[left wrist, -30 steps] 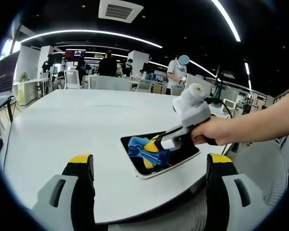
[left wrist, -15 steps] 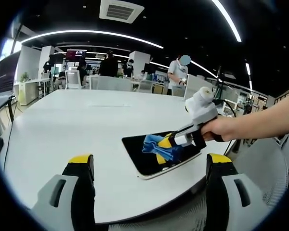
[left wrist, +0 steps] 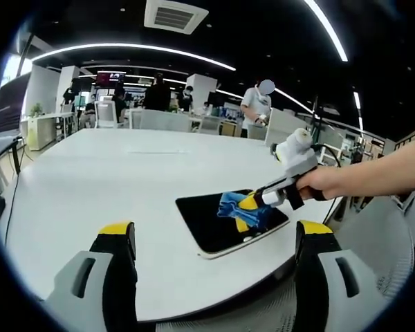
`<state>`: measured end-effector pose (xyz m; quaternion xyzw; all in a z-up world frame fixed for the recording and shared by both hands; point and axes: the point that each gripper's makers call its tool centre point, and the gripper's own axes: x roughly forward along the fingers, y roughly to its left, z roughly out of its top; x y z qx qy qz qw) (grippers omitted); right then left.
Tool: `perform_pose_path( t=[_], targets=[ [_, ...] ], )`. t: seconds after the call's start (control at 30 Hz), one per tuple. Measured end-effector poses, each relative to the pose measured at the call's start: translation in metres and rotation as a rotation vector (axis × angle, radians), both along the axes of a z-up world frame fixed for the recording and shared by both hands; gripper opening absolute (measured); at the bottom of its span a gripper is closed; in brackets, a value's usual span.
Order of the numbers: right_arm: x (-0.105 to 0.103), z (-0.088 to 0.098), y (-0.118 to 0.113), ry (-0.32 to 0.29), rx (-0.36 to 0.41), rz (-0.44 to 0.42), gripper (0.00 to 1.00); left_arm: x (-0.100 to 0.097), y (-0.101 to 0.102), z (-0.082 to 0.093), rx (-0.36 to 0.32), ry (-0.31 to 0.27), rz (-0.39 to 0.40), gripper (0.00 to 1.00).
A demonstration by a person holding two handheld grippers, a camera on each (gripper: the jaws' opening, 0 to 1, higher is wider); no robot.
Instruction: Wipe the mirror surface with the cleaning cloth until all visible marks leave the cleaned area.
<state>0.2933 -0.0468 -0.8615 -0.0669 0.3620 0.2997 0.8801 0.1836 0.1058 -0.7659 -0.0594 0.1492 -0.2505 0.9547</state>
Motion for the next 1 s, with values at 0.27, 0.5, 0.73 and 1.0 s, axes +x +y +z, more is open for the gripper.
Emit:
perform_pose_path(
  t=[0.27, 0.5, 0.73, 1.0],
  targets=[
    [-0.001, 0.0, -0.013, 0.011, 0.002, -0.016, 0.0, 0.0, 0.001, 0.0, -0.003, 0.0, 0.001, 0.95],
    [-0.001, 0.0, -0.022, 0.015, -0.006, -0.017, 0.0, 0.0, 0.002, 0.0, -0.002, 0.002, 0.008, 0.94],
    [0.0, 0.0, -0.031, 0.02, 0.006, -0.03, 0.0, 0.0, 0.002, -0.001, 0.001, 0.004, 0.009, 0.94],
    [0.002, -0.001, -0.046, 0.027, 0.008, -0.049, 0.0, 0.0, 0.002, -0.001, 0.003, 0.005, 0.006, 0.94]
  ],
)
